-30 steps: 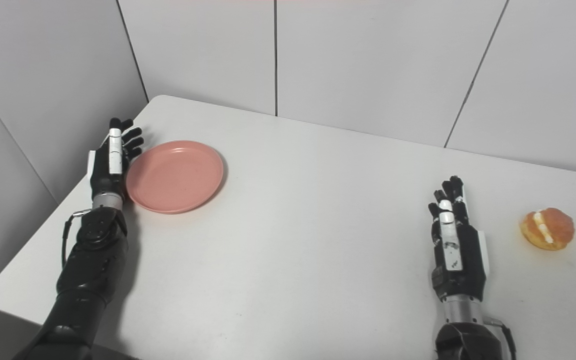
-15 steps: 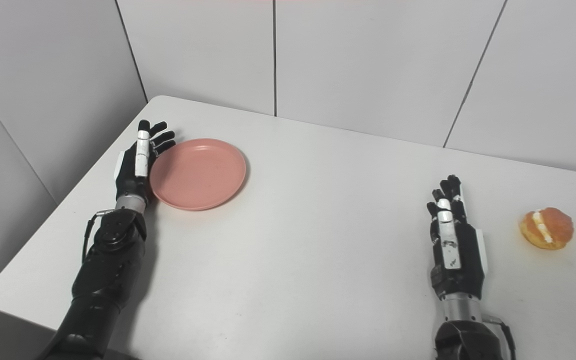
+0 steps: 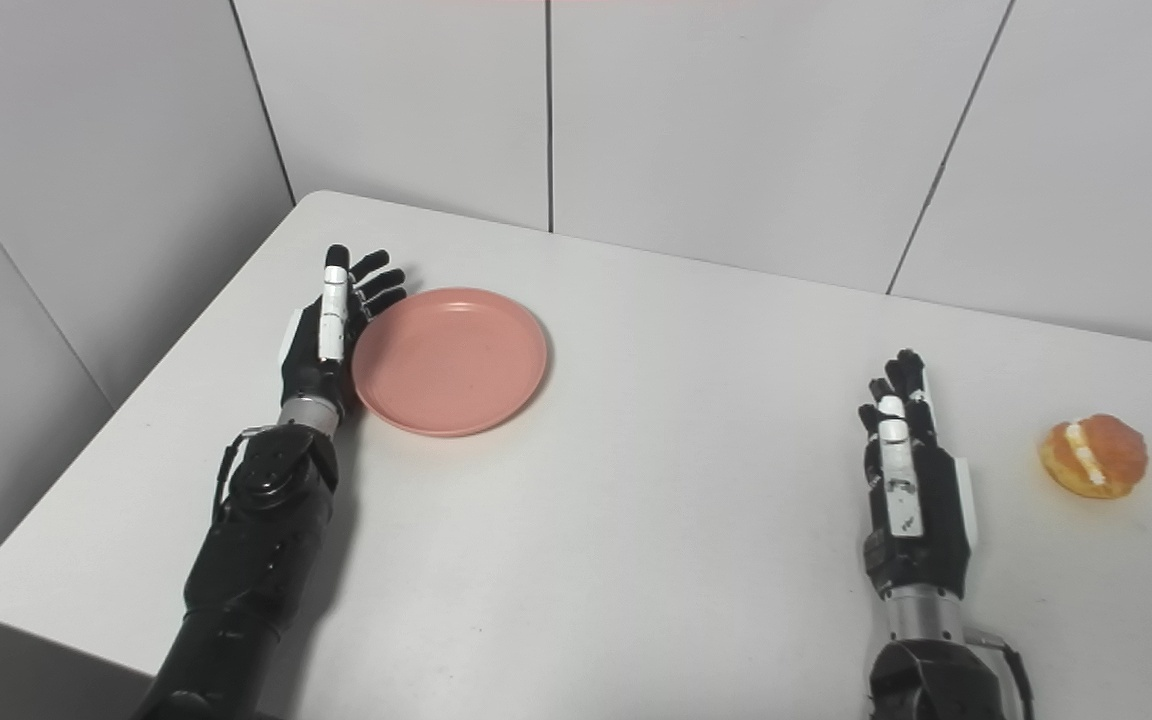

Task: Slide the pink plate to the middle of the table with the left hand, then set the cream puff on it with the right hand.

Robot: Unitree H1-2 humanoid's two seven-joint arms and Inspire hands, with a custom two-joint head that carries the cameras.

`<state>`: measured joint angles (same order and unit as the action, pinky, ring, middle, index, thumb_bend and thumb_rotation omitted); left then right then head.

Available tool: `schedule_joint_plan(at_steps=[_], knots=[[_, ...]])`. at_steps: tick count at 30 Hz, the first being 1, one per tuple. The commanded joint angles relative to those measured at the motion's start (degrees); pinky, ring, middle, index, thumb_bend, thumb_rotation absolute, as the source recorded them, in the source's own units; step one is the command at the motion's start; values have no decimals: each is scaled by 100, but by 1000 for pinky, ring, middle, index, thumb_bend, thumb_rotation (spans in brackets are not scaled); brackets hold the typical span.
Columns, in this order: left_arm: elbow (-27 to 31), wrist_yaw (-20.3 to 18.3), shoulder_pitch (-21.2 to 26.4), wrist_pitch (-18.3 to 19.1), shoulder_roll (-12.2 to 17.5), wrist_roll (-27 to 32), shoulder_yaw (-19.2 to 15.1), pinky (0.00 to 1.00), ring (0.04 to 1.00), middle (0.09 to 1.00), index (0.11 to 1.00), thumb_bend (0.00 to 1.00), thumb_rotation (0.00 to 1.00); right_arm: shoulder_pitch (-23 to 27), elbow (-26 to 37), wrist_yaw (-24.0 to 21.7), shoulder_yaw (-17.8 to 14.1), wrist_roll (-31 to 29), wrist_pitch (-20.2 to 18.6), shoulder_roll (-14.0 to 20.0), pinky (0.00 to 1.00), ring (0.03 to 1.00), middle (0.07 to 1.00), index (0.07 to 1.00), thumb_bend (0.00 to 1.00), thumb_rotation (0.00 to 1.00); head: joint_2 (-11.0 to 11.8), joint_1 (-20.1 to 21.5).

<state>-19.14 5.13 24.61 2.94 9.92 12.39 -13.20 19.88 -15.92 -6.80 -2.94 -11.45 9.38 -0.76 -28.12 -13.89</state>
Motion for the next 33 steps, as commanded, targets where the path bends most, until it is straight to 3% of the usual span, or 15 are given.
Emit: schedule_joint_plan(at_steps=[1,4,8,20,33], knots=[[201,-200,14,134,-67,51,127,787,790,781,771,714,1000,-228,-176,-11,40,86,262,-45,1000,984,990,974,624,811,-25,49],[359,-352,-54,289,-172,137,199,823,813,799,784,703,1000,-248,-137,29,27,87,255,-103,997,962,978,963,621,798,-43,171],[473,-417,-174,197,-286,24,377,812,805,790,773,685,1000,-266,-82,69,61,152,205,-132,991,955,972,959,630,802,-81,336],[796,-459,-490,291,-679,-55,675,920,872,854,845,697,1000,-257,54,305,186,481,102,-271,992,968,974,967,630,815,-131,919],[1095,-695,-862,122,-944,6,801,902,897,887,884,639,1000,-220,7,520,350,755,195,-450,983,965,969,960,582,857,-252,1736]])
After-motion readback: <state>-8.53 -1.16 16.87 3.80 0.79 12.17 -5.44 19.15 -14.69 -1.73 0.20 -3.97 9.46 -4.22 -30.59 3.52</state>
